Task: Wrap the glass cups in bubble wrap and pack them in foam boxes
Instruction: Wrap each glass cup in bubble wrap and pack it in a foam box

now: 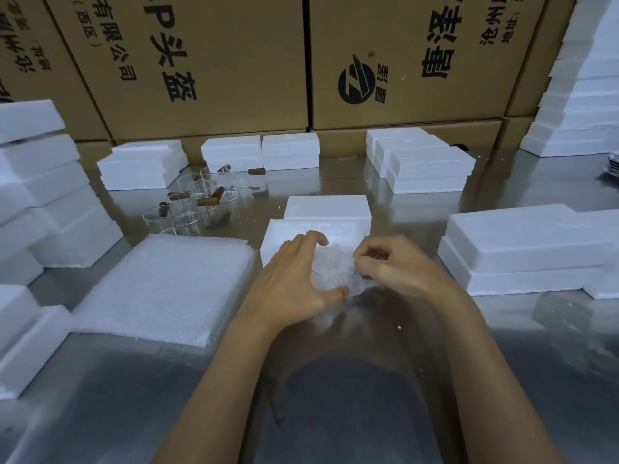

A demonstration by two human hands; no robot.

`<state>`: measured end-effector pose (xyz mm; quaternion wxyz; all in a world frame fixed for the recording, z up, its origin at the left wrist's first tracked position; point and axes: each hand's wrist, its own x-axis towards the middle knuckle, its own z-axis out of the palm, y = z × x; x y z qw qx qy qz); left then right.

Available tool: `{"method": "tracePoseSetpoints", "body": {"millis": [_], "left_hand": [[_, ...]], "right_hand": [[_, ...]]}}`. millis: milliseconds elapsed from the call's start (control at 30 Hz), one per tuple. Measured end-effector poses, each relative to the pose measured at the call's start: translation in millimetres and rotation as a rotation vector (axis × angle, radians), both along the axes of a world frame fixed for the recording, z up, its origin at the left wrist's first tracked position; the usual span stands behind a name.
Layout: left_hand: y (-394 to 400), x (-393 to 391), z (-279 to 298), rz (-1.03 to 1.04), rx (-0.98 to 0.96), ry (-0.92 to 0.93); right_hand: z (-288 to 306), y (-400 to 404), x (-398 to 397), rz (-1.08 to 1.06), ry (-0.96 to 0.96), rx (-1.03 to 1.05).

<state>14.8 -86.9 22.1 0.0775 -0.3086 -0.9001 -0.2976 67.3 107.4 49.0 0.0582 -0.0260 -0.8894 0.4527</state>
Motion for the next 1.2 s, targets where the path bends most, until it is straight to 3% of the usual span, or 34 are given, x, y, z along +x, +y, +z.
{"method": "tracePoseSetpoints", "body": {"millis": [100,233,400,567,767,967,1200], "left_hand": [[0.3,1.9,3.5,-0.002,0.092,-0.009],[-2.5,0.3,9.4,0.095,0.346,0.213],[-5.0,-11.3,3.6,0.247,0.438,0.364],[-2.2,-26.5,-10.3,0.301,0.418,0.285],[1.3,-35.1,-12.9,0.301,0.442,0.14],[2.4,-31.1,-9.4,0.296,0.498,0.093],[6.1,-19.1,-12.9,0.268,0.428,0.034]], "right_hand": [[-0.3,-3.7,-1.2,0.037,0.015,-0.077],[1.6,-13.2,-6.0,-0.048,0.287,-0.304],[-14.6,-28.7,-18.1,-0.16,0.467,-0.139],[-32.1,-37.4,-29.3,-0.204,0.497,0.061],[-39.2,-36.3,-35.9,-0.21,0.338,0.034],[-35.2,-36.4,-32.4,-0.291,0.353,0.07],[-32.4,-28.1,-26.6,-0.409,0.345,-0.069]]}}
